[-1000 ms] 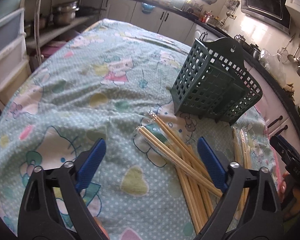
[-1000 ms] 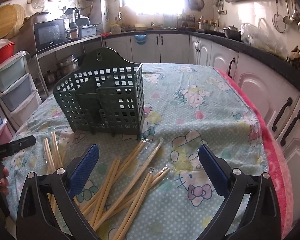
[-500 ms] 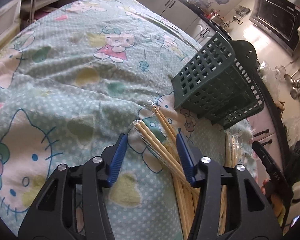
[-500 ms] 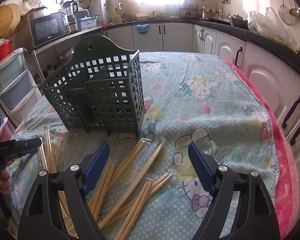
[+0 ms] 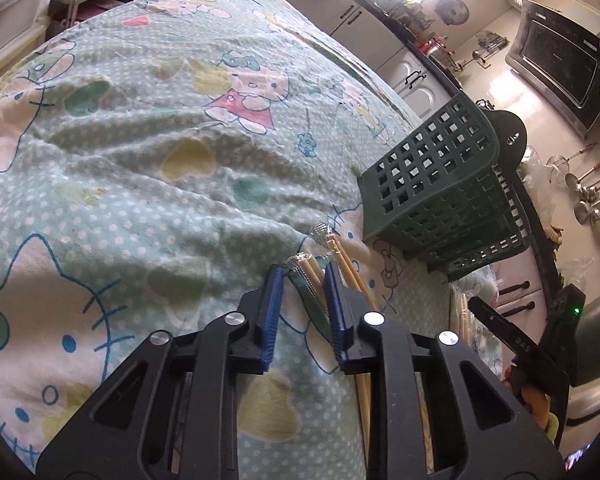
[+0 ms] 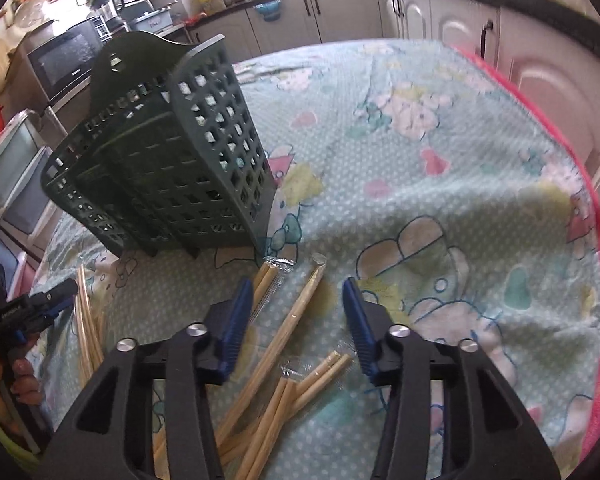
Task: Organize utensils
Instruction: 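Close the left tool on a chopstick while the right tool grasps another chopstick, then lift the held chopsticks with both tools and carry them over the green basket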
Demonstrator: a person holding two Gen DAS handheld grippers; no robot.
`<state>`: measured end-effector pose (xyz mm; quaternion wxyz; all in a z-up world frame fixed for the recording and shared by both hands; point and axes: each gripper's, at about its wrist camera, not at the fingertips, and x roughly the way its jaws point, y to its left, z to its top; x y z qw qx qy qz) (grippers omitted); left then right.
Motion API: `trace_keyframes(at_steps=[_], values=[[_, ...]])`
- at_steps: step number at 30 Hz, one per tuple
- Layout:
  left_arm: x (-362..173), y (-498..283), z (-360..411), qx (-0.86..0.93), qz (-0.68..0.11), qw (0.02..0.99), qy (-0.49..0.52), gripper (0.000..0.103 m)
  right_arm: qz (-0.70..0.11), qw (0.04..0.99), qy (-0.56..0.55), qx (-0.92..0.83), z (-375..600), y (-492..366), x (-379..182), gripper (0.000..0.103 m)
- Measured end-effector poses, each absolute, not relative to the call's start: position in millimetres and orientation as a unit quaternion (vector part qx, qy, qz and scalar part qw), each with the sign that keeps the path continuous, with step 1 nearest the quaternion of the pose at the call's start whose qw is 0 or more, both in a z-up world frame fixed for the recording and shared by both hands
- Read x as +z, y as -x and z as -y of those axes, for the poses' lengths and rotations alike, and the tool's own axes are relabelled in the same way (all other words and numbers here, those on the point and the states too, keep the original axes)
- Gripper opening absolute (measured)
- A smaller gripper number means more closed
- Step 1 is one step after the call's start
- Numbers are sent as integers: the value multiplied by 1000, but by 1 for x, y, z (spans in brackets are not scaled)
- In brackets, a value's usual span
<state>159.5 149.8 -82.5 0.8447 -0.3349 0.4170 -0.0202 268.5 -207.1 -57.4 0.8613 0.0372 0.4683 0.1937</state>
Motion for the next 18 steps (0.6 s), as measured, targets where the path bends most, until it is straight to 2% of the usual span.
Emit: trace_keyframes(at_steps=[6, 8, 18], values=[[-82, -160, -152, -21, -417, 847, 330, 4, -484, 852, -62, 192, 209, -283, -68, 25], [-81, -158, -154, -22, -417, 847, 330, 2, -483, 852, -66, 190, 213, -285, -68, 15], [-65, -151, -151, -34, -404, 857, 318, 0, -456, 858, -98, 214, 221, -277, -52, 9]])
